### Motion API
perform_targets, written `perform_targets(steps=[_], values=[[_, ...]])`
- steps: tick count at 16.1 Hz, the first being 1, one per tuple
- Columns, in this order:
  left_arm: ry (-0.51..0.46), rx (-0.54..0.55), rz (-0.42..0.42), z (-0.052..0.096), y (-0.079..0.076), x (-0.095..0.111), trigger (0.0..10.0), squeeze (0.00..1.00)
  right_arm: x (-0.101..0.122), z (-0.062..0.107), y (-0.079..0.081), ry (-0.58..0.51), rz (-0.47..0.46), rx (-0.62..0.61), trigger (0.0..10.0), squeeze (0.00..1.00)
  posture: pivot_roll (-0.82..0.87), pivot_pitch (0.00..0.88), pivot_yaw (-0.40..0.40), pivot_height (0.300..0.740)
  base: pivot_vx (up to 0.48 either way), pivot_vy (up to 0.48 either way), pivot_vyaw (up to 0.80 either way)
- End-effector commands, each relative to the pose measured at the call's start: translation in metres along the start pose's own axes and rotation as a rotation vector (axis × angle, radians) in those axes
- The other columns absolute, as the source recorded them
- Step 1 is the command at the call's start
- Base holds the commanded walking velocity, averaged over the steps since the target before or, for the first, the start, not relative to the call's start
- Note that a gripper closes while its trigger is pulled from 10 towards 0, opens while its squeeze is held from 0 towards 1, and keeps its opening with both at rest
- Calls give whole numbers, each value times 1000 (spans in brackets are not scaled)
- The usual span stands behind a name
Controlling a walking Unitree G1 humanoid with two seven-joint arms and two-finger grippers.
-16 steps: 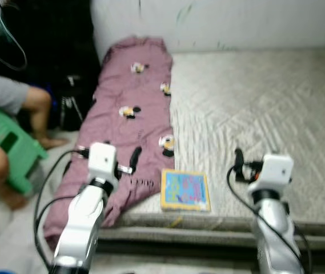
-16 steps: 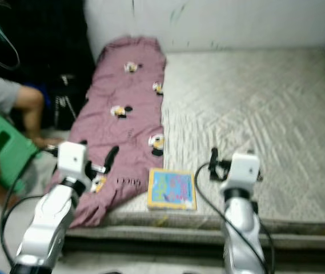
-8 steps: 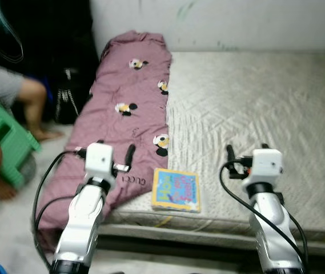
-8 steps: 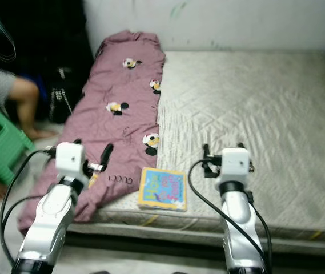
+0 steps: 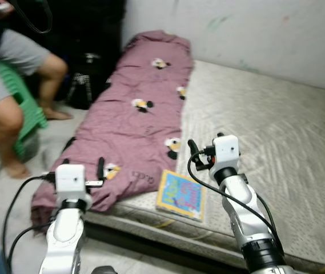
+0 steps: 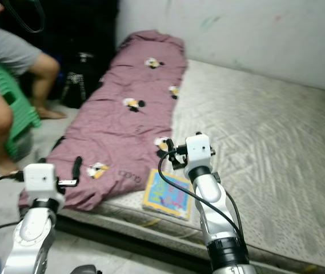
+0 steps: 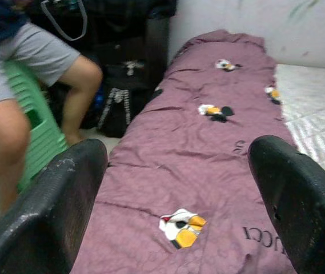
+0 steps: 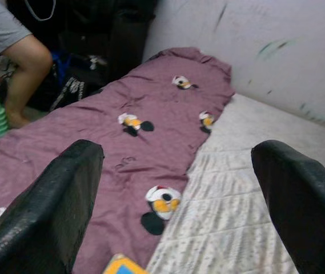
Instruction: Clean up the room
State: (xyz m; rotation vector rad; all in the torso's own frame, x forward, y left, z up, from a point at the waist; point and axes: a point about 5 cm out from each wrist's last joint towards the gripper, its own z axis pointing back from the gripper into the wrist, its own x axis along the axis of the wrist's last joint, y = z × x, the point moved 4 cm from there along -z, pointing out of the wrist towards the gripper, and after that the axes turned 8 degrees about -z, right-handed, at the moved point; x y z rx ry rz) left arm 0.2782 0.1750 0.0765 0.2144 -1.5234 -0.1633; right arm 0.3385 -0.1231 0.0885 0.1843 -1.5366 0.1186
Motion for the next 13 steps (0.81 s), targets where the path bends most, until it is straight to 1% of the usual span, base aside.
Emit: perform_targets(steps=[1, 2, 4, 5, 6, 7, 9, 10, 12, 13], values=[[-26, -46, -9, -7, -10, 6, 10000, 0, -4, 5, -7, 9, -11, -32, 10000, 0, 82, 0, -135, 740, 0, 0, 0], [-18, -58, -1, -10, -12, 5, 10000, 0, -9, 10, -5, 17, -13, -25, 10000, 0, 58, 0, -112, 740, 0, 0, 0], [-8, -94, 2, -10, -19, 2, 10000, 0, -14, 16, -8, 21, 4, -37, 10000, 0, 20, 0, -81, 740, 0, 0, 0], [-2, -123, 3, -11, -26, 0, 10000, 0, -14, 20, -16, 15, 5, -69, 10000, 0, -5, 0, -62, 740, 0, 0, 0], [4, -159, 6, -11, -33, -2, 10000, 0, -12, 25, -26, -2, 9, -115, 10000, 0, -61, 0, -22, 740, 0, 0, 0], [3, -182, 9, -13, -38, -2, 10000, 0, -11, 28, -33, -9, 11, -146, 10000, 0, -82, 0, -6, 740, 0, 0, 0], [-10, -237, 13, -18, -51, 2, 10000, 0, -12, 36, -49, -16, 16, -210, 10000, 0, -110, 0, 20, 740, 0, 0, 0], [-28, -274, 13, -23, -60, 8, 10000, 0, -12, 41, -55, -21, 19, -243, 10000, 0, -118, 0, 32, 740, 0, 0, 0], [-40, -277, 7, -27, -60, 10, 10000, 0, -12, 40, -55, -26, 17, -249, 10000, 0, -109, 0, 25, 740, 0, 0, 0], [-47, -261, 2, -31, -57, 11, 10000, 0, -9, 34, -49, -33, 15, -231, 10000, 0, -95, 0, 9, 740, 0, 0, -638]])
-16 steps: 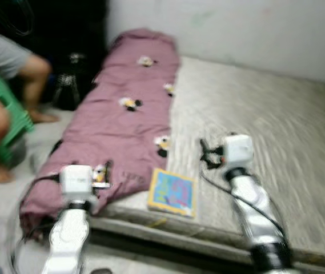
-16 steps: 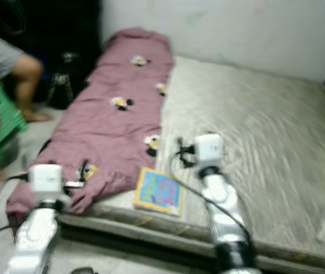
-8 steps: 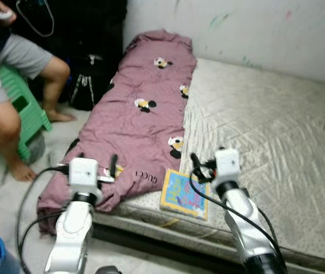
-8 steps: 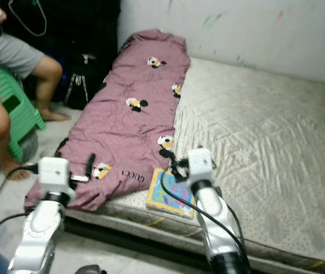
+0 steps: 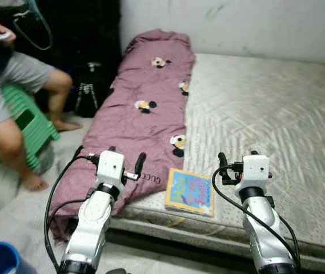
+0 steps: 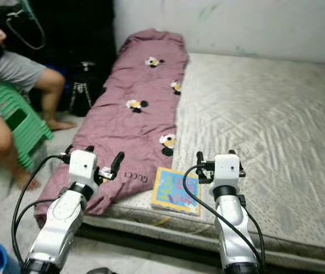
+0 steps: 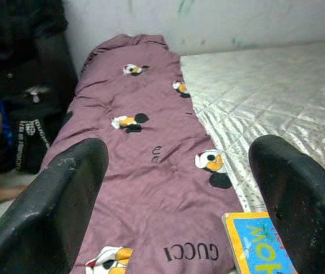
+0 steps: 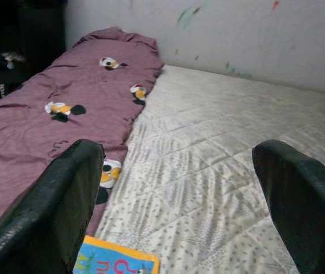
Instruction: Clean up the room
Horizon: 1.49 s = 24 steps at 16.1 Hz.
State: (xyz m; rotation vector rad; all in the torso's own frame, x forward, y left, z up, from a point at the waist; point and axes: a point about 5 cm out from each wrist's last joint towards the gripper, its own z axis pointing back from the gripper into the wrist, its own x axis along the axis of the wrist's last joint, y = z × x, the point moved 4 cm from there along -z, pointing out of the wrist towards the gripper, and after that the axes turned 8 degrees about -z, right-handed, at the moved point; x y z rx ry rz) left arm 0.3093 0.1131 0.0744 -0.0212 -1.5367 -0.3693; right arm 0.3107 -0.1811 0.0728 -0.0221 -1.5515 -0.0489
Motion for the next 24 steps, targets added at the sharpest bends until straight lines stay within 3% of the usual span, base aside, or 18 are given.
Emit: perform_targets(steps=[1, 8, 24], values=[[8, 25, -7, 0, 8, -3, 10000, 0, 7, -5, 11, -23, -13, 31, 10000, 0, -92, 0, 8, 740, 0, 0, -800], [12, 42, 10, 6, 16, -8, 10000, 0, 1, -3, 10, -5, -13, 32, 10000, 0, -63, 0, -6, 740, 0, -112, -229], [-11, 58, 20, 1, 17, -3, 10000, 0, 7, -19, 12, -28, 2, 43, 10000, 0, -46, 0, -18, 740, 0, -384, 0]])
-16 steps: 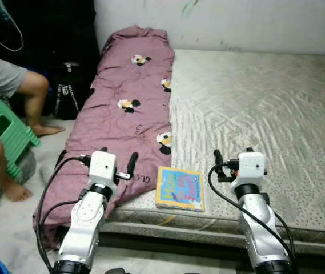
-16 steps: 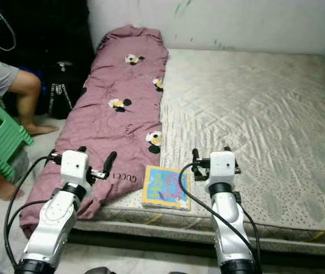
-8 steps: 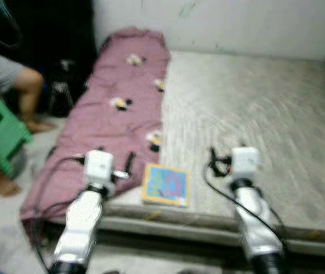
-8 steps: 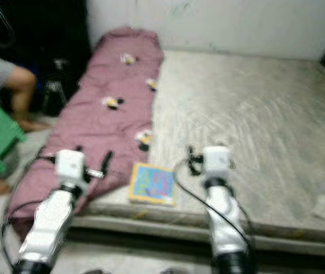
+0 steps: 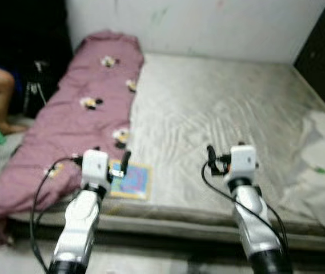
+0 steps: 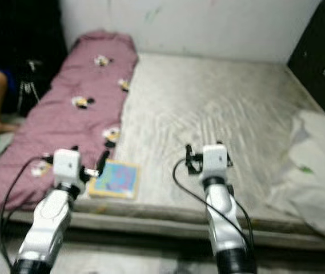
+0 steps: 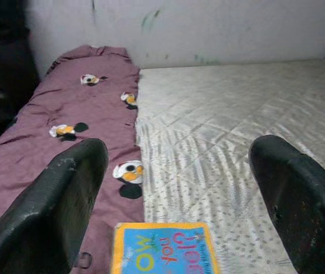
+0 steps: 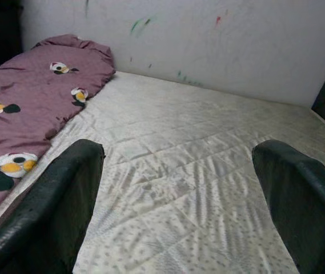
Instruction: Clean up the room
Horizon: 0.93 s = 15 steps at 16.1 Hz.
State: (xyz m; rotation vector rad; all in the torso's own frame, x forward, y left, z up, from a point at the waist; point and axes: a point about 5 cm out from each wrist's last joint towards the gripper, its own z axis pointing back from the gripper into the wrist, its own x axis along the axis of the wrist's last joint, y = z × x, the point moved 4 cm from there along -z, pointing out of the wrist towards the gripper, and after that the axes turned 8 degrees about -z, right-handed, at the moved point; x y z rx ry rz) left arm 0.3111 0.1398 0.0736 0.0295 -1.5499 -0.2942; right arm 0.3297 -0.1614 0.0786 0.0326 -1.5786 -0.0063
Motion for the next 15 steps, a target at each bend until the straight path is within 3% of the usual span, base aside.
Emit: perform_targets(steps=[1, 6, 12, 15], values=[[-11, -23, 5, -3, -9, 3, 10000, 0, 1, -1, -8, -3, 10, -18, 10000, 0, -45, 0, -19, 740, 0, -398, 0], [-12, -17, 8, -4, -9, 3, 10000, 0, 2, -3, -7, -9, 14, -11, 10000, 0, -43, 0, -21, 740, 0, -372, 0], [-64, -57, 39, -4, -12, 10, 10000, 0, 2, -4, -8, -15, 22, -10, 10000, 0, -47, 0, -19, 740, 0, 0, 0], [-68, -63, 42, -4, -13, 11, 10000, 0, 4, -6, -8, -19, 25, -7, 10000, 0, -49, 0, -22, 740, 260, 0, 0]])
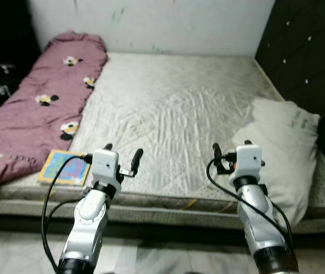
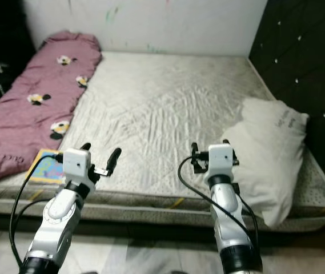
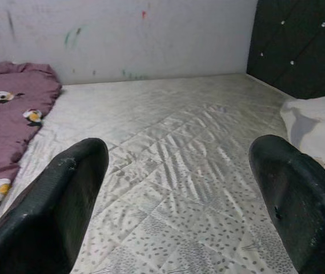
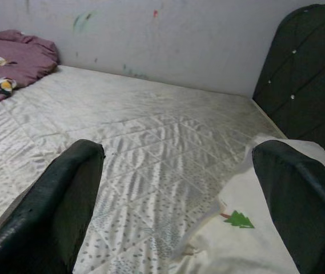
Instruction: Clean up the room
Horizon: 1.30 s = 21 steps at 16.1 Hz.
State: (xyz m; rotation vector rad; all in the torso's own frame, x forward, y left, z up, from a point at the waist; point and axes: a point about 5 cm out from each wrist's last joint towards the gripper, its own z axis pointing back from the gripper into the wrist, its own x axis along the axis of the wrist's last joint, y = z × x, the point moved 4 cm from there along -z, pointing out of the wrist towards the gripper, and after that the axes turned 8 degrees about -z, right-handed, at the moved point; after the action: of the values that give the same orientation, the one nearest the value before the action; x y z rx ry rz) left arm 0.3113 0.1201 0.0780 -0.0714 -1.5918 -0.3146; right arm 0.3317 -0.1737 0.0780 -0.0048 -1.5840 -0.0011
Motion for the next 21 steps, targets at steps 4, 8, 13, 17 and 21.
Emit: perform_targets(steps=[4, 8, 13, 17, 21], values=[[-16, 0, 1, -1, 4, 3, 10000, 0, 5, -4, 4, -17, 0, 14, 10000, 0, -49, 0, -23, 740, 266, 0, 0], [-18, -1, 0, -3, 3, 3, 10000, 0, 5, -5, 4, -19, 1, 14, 10000, 0, -50, 0, -23, 740, 265, 0, 0], [-3, 11, -2, -2, 4, 1, 10000, 0, 5, -5, 3, -20, 4, 12, 10000, 0, -51, 0, -25, 740, 107, 0, 0], [0, 13, -2, -2, 3, 0, 10000, 0, 7, -5, 1, -25, 6, 7, 10000, 0, -55, 0, -24, 740, 0, 0, 0], [43, 28, 4, 5, 0, -10, 10000, 0, -2, 4, -3, 1, 3, -9, 10000, 0, -61, 0, -22, 740, 0, 0, -636]])
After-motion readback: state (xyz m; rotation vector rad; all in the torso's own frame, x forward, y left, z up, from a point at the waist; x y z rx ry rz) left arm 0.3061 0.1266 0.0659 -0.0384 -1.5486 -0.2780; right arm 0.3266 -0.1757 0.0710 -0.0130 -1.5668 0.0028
